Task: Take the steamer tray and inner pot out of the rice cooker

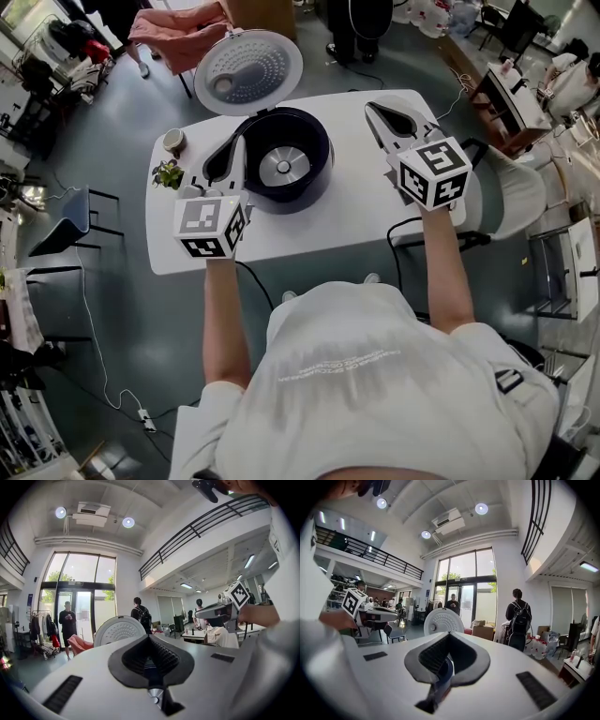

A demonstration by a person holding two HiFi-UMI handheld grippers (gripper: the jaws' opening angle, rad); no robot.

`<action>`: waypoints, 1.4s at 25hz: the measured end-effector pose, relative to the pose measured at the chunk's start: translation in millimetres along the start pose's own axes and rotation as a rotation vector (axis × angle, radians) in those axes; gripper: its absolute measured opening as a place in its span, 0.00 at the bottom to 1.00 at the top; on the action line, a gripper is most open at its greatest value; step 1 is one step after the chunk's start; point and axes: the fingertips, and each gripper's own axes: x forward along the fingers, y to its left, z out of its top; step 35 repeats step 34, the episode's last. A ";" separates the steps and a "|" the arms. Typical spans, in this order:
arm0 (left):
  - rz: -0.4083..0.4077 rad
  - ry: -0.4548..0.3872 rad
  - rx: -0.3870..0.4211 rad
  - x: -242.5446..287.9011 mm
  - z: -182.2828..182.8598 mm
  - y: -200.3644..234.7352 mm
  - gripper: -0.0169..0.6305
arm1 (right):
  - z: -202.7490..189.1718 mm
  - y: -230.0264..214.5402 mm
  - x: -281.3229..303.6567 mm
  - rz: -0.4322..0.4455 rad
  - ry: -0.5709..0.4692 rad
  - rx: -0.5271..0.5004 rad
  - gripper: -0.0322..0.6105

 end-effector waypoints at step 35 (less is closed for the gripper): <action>-0.036 0.038 0.067 -0.9 -0.3 -13.0 0.05 | -6.9 9.3 -5.1 0.029 0.039 -0.081 0.09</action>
